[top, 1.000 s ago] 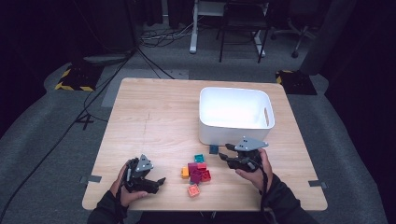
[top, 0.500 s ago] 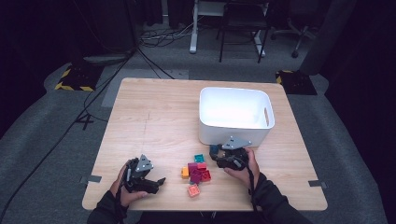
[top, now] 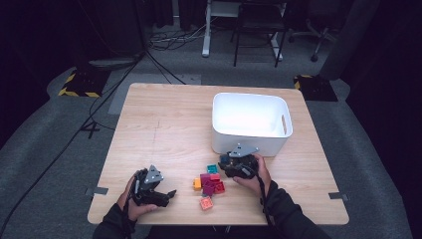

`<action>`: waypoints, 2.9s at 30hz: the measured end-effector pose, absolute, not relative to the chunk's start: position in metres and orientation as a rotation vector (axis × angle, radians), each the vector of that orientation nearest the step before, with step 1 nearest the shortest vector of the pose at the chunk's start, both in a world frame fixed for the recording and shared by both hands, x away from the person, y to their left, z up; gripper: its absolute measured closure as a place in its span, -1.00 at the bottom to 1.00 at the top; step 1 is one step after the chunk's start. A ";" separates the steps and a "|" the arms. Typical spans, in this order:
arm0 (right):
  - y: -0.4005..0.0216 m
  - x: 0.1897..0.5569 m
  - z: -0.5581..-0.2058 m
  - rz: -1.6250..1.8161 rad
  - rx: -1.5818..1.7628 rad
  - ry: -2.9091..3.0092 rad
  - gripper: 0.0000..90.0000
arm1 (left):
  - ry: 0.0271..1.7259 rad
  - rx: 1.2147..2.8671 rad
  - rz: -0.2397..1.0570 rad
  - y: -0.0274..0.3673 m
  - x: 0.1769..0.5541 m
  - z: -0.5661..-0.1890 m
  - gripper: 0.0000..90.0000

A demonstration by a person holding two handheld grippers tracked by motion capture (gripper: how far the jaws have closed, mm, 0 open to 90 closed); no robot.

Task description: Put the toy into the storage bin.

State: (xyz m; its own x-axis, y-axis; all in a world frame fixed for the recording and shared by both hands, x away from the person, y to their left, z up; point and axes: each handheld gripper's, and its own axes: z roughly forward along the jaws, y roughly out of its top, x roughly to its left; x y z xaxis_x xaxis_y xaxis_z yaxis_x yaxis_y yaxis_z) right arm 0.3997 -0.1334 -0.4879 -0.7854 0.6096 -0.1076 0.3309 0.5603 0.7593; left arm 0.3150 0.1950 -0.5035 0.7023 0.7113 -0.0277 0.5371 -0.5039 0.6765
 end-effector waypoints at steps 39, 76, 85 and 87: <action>-0.181 0.379 -0.460 1.201 0.782 2.406 0.32 | 0.947 2.232 0.333 0.195 0.315 -0.503 -0.77; -0.254 0.357 -0.387 1.286 0.784 2.236 0.32 | 0.948 2.232 0.333 0.195 0.315 -0.504 -0.77; -0.261 0.359 -0.363 1.309 0.778 2.185 0.32 | 0.948 2.232 0.333 0.195 0.315 -0.504 -0.77; -0.261 0.360 -0.359 1.308 0.787 2.171 0.32 | 0.948 2.232 0.333 0.195 0.315 -0.504 -0.77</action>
State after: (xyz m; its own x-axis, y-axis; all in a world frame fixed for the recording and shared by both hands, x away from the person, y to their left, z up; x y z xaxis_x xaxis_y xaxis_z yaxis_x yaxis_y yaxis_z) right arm 0.3603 -0.2609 -0.3586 -0.7181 0.6876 -0.1076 0.2261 0.3767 0.8983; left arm 0.3150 0.1950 -0.5035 0.7022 0.7114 -0.0281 0.5374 -0.5037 0.6764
